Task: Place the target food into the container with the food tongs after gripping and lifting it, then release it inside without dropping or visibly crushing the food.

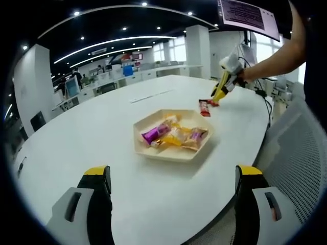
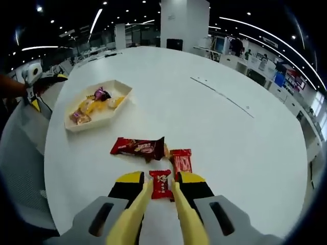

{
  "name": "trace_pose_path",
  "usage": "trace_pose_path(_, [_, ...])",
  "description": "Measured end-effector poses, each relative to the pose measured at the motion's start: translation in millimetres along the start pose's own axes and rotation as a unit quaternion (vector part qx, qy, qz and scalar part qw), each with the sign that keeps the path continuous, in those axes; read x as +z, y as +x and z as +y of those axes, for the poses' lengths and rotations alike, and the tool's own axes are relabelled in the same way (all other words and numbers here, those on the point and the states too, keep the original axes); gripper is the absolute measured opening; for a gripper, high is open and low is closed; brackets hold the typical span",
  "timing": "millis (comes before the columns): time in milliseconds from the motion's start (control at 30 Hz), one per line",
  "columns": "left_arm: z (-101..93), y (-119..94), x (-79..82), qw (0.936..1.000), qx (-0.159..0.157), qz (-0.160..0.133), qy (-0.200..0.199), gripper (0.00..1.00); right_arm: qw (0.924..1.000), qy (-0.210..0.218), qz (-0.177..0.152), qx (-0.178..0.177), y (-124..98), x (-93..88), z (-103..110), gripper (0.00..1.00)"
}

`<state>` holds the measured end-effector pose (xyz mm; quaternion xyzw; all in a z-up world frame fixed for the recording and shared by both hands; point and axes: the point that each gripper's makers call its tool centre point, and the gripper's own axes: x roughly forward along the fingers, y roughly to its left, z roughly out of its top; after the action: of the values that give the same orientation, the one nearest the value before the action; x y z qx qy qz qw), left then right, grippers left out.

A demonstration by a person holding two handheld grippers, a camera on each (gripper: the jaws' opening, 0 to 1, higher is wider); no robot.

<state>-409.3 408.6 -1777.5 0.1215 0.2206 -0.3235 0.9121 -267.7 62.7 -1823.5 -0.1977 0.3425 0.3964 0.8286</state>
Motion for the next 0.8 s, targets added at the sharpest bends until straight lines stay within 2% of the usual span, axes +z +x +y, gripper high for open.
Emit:
trace_pose_path(200, [1.0,-0.3,0.0,1.0,0.002,0.0,-0.002,0.97,0.9997,0.018,0.014,-0.007,6.7,-3.0,-0.6,0.22])
trace_pose_path(300, [1.9,-0.3,-0.3,1.0,0.003,-0.001,-0.002,0.97,0.9982,0.053,0.026,-0.013,7.9,-4.0,-2.0,0.19])
trace_pose_path(533, [1.9,-0.5,0.3,1.0,0.003,-0.002,-0.003,0.97,0.9982,0.044,0.033,-0.024,7.8,-3.5,-3.6,0.18])
trace_pose_path(667, [1.6,-0.3,0.1,1.0,0.002,-0.002,-0.002,0.97,0.9974,0.053,0.041,-0.025,6.4,-5.3,-3.8,0.18])
trace_pose_path(700, [1.3,-0.3,0.3,1.0,0.002,-0.001,-0.002,0.97,0.9959,0.079,0.044,-0.011,6.1,-5.9,0.9,0.18])
trace_pose_path(800, [1.1,-0.3,0.8,1.0,0.002,-0.003,-0.002,0.97,0.9965,0.069,0.046,-0.013,3.5,-4.1,0.3,0.18])
